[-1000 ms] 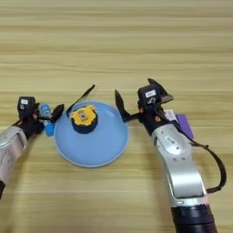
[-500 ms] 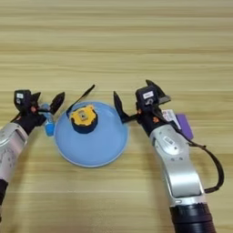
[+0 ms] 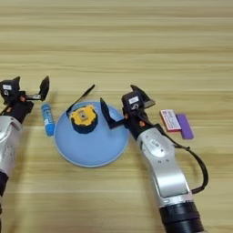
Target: Move the objects on the table
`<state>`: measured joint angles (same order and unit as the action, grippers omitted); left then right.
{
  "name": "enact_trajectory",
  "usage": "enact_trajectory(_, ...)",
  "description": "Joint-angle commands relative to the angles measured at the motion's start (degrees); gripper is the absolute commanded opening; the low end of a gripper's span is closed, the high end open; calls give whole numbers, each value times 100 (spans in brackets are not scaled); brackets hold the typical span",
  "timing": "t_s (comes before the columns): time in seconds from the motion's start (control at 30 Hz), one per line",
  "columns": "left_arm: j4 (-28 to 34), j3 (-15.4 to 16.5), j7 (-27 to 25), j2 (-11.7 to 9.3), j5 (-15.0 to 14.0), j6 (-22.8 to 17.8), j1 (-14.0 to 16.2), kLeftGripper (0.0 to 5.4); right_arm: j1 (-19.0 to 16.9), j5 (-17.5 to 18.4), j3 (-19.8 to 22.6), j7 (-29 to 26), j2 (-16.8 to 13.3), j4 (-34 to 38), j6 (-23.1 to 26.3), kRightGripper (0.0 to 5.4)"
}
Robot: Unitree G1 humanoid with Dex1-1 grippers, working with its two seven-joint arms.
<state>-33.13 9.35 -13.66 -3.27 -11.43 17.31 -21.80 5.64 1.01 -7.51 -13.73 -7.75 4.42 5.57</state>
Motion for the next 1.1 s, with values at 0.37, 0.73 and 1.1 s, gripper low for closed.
enact_trajectory(0.37, -355, -83, 286, 101, 177, 504, -158, 538, 480, 127, -433, -199, 644, -728, -197, 540)
enact_trajectory(0.73, -512, -91, 355, 144, 233, 590, -219, 538, 472, 80, -818, -386, 974, -1393, -272, 540)
enact_trajectory(1.1, -616, -73, 326, 125, 238, 633, -257, 538, 674, -116, -752, -252, 978, -2287, -380, 540)
